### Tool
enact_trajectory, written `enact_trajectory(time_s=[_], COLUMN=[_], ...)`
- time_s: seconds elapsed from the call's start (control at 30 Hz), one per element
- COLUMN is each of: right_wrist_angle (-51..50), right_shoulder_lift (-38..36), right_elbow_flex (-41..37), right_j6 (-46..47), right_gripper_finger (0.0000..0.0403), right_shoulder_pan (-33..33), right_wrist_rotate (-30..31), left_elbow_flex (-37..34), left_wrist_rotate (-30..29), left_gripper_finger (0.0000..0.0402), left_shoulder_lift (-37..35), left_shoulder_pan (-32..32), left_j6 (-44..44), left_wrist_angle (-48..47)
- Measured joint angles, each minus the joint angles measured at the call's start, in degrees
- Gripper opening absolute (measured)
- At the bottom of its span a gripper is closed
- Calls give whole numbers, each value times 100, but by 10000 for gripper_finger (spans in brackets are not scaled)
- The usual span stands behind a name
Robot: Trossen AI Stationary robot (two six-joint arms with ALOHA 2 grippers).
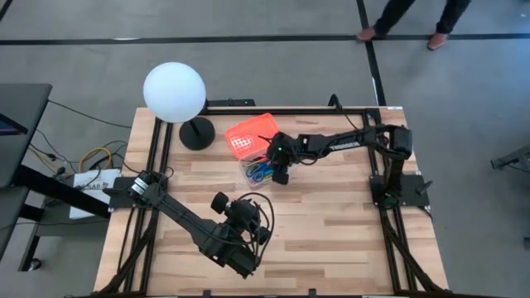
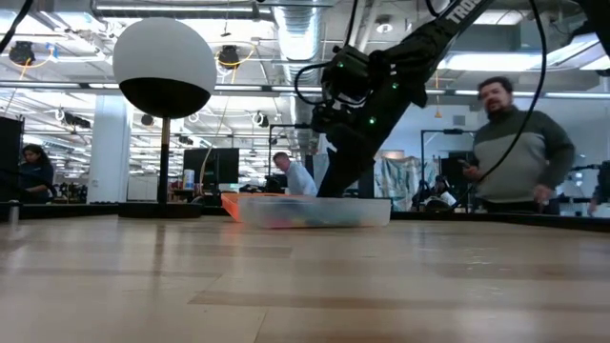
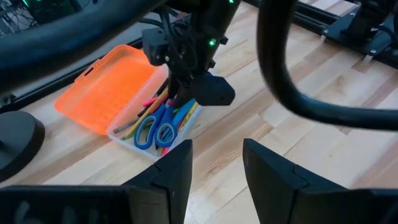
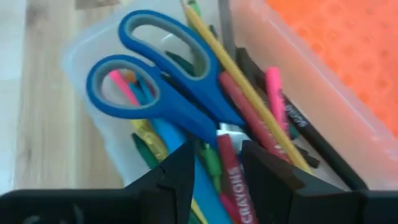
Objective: Pick & place school supplies into a supply box
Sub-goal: Move the supply box from top to center of the table
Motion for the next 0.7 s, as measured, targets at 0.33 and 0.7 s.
enact_trajectory(time_s=[0.33, 0.7], right_wrist_angle=[-74, -480], right_shoulder_lift=[0, -15], right_elbow_flex=[2, 13], right_j6=[-44, -197], right_gripper_finger=[122, 122], right_shoulder_pan=[394, 823], right_wrist_rotate=[7, 7], left_elbow_flex=[0, 0], left_wrist_rotate=[-2, -2], left_gripper_finger=[137, 137], left_shoulder_lift=[0, 0], left_shoulder_pan=[0, -29], left_j6=[227, 280], left_wrist_angle=[-44, -73])
